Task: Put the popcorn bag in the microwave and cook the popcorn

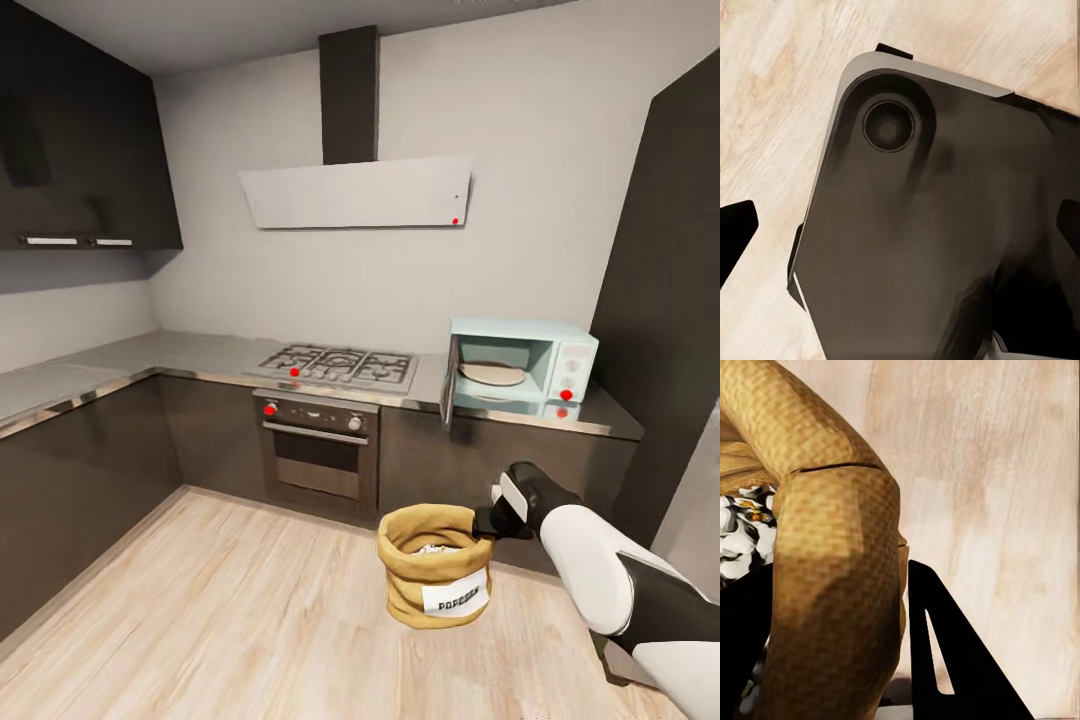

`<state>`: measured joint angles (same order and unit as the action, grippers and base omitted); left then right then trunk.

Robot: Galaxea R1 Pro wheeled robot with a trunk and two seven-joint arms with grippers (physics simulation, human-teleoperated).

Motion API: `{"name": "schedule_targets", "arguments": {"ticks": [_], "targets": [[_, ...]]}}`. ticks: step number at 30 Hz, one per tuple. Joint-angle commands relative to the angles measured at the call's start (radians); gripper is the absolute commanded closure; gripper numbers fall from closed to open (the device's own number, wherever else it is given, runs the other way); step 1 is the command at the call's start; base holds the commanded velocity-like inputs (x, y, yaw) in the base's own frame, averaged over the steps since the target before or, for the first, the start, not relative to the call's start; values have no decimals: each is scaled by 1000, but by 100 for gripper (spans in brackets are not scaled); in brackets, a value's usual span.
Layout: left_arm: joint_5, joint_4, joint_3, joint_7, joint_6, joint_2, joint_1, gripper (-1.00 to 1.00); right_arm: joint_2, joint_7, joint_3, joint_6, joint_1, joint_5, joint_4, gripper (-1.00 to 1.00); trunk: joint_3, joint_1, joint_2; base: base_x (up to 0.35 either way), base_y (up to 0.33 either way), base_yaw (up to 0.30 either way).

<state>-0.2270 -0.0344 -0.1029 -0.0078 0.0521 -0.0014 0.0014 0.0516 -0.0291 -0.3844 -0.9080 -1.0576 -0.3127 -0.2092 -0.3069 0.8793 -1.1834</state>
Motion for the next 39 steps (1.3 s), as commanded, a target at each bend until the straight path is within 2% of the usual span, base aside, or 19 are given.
{"name": "schedule_targets", "arguments": {"ticks": [1,7,13,21,29,39], "targets": [[0,-1,-8,-1,2,0,0,-100,0,-3,-8,-3,-1,-9,-1,100,-1,0,-1,0,0,-247],[0,-1,-8,-1,2,0,0,-100,0,-5,-10,-3,-1,-9,-1,100,-1,0,-1,0,0,-247],[-1,-1,-8,-1,2,2,0,-100,19,-14,-8,-3,-1,-9,-1,100,-1,0,-1,0,0,-247],[-2,-1,-8,-1,2,1,0,-100,20,-15,-8,-3,-1,-11,-1,100,-1,0,-1,0,0,-239],[-2,-1,-8,-1,2,2,0,-100,19,-14,-8,-1,-1,-11,-1,100,-1,0,-1,16,0,-17],[-2,-1,-8,-1,2,3,0,-100,20,-15,-11,-2,-1,-9,-12,100,-1,0,-1,301,0,0]]}}
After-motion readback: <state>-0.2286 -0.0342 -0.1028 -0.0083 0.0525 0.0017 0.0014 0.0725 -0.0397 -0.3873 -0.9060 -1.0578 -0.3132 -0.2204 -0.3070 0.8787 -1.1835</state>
